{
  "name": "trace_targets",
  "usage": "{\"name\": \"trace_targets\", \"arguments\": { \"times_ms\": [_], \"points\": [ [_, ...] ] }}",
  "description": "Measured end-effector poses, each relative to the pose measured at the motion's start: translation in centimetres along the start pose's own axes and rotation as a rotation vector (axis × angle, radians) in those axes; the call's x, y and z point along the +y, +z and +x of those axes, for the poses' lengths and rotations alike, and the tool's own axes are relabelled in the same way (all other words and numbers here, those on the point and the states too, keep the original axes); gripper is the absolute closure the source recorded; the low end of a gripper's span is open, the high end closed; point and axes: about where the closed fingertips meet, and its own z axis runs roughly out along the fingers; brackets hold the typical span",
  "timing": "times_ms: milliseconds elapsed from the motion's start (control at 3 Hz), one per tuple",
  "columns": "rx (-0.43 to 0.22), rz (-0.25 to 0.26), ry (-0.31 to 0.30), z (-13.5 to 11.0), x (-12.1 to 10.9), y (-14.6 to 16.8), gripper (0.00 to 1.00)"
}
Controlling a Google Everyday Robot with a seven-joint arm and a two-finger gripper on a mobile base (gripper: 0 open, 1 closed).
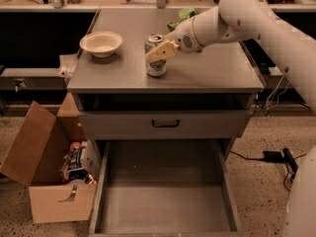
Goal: Place 7up can into middle drawer
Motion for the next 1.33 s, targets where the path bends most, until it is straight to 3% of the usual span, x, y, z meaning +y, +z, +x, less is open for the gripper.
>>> {"name": "trace_targets", "arguments": {
  "times_ms": [333, 667, 1000, 1333],
  "points": [
    [-0.001, -0.017, -0.012, 0.3, 0.3, 0.5, 0.56],
    [-0.080, -0.013, -0.095, -1.8, 2.6, -2.8, 0.87],
    [-0.138, 0.016, -0.171, -3.0, 5.0, -8.0, 1.00],
    [-0.160, 0.101, -0.136, -1.4, 6.0, -14.6, 1.00]
  ]
}}
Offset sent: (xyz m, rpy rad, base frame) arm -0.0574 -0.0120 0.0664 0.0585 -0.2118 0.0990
